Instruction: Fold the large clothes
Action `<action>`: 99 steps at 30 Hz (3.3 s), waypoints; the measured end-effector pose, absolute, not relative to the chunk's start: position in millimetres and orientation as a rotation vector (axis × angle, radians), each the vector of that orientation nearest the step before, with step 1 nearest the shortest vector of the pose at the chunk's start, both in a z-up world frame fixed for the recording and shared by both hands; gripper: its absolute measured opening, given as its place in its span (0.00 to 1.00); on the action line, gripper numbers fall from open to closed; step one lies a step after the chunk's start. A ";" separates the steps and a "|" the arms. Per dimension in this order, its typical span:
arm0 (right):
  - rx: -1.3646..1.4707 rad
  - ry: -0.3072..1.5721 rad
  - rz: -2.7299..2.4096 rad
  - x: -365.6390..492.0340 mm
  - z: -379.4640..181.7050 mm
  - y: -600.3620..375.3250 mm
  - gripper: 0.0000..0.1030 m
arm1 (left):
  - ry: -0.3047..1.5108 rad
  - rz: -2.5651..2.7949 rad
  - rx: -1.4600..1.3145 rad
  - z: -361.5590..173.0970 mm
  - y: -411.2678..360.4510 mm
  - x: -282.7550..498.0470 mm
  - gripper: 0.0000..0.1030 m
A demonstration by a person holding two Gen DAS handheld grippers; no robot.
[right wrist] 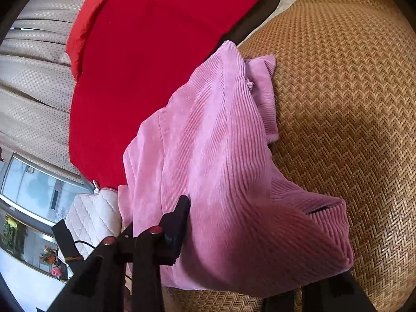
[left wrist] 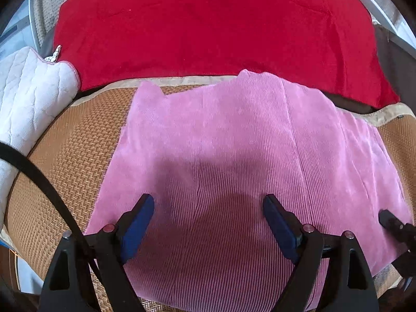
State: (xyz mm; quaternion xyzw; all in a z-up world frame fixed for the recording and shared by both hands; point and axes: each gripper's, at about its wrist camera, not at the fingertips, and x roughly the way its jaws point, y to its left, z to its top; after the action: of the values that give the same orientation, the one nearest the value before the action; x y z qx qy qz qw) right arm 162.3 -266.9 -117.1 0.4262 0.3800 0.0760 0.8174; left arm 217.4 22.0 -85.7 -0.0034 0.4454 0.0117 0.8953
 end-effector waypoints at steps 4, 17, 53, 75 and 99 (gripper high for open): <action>0.963 0.786 0.187 162.9 -115.4 -268.7 0.61 | 0.893 0.016 -0.028 -78.1 22.6 216.9 0.83; 0.872 0.819 0.149 174.2 -110.6 -269.7 0.37 | 0.846 -0.005 -0.034 -80.4 25.8 215.4 0.84; -0.689 0.734 0.280 194.4 -46.6 93.5 0.20 | 0.746 0.114 -0.786 -112.4 297.0 215.5 0.81; -1.050 0.445 0.240 128.2 -120.1 94.0 0.40 | 0.960 -0.394 -0.661 -80.7 197.6 257.0 0.81; 0.503 0.738 0.528 130.9 -35.2 -142.7 0.75 | 0.816 -0.080 -0.067 -32.2 80.0 242.9 0.82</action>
State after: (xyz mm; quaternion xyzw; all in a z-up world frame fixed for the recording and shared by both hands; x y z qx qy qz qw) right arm 130.9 -142.7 -35.2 0.2406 0.3527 0.2522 0.8684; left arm 242.9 80.0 -32.2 -0.0325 0.3965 -0.0390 0.9166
